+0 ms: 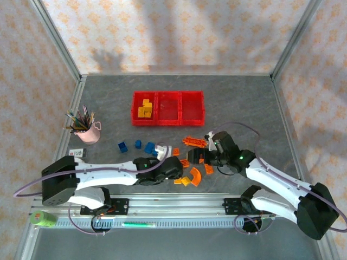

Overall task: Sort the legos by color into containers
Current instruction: Pick up the lego from the middle-left of the table.

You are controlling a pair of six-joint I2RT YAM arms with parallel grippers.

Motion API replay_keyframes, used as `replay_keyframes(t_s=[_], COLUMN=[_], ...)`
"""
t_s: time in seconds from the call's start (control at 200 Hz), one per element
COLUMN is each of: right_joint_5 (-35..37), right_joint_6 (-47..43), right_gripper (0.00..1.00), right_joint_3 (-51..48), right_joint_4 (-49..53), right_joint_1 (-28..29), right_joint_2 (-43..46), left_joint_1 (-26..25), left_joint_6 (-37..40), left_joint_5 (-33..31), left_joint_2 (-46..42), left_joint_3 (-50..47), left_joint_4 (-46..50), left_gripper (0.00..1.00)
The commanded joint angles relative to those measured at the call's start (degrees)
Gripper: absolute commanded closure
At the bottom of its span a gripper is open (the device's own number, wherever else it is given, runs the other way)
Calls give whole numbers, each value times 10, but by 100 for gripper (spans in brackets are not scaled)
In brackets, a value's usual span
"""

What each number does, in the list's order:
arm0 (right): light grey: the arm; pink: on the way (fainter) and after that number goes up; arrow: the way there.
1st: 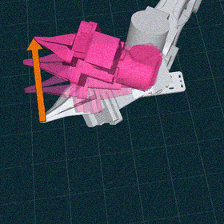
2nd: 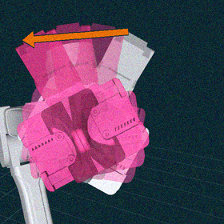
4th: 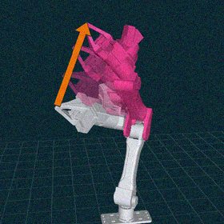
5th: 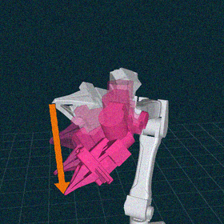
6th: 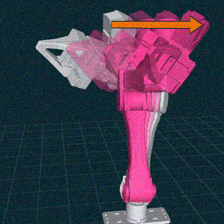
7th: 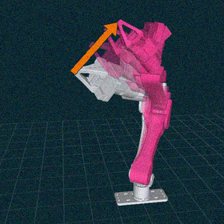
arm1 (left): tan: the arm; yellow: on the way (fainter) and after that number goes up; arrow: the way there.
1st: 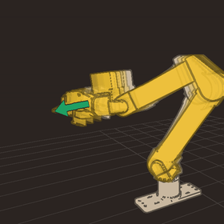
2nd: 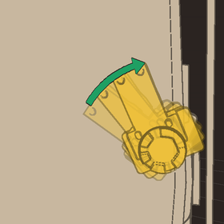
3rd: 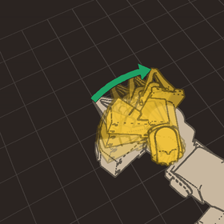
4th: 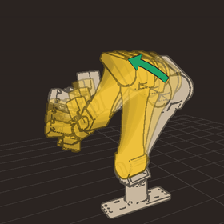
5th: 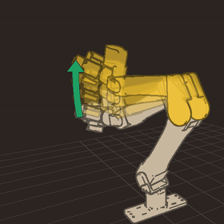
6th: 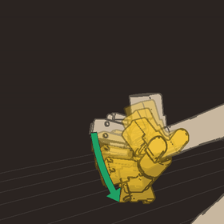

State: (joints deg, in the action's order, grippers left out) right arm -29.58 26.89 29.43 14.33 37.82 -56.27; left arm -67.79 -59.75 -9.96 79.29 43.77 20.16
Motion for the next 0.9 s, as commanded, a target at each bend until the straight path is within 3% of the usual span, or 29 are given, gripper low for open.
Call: replay_keyframes(t_s=[0.0, 0.355, 0.896], right_joint_5=[13, 22, 2], right_joint_6=[20, 24, 32], right_gripper=[0, 0, 0], right_joint_3=[-14, -14, -30], right_joint_4=[-15, -18, -26], right_joint_1=[-2, -6, -47], right_joint_2=[19, 11, -11], left_joint_1=[-13, -20, -21], left_joint_6=[-25, -31, -44], left_joint_5=[-21, -43, -50], left_joint_2=[35, 128, 202], left_joint_3=[31, 75, 113], left_joint_4=[-1, 22, 83], left_gripper=[24, 21, 30])
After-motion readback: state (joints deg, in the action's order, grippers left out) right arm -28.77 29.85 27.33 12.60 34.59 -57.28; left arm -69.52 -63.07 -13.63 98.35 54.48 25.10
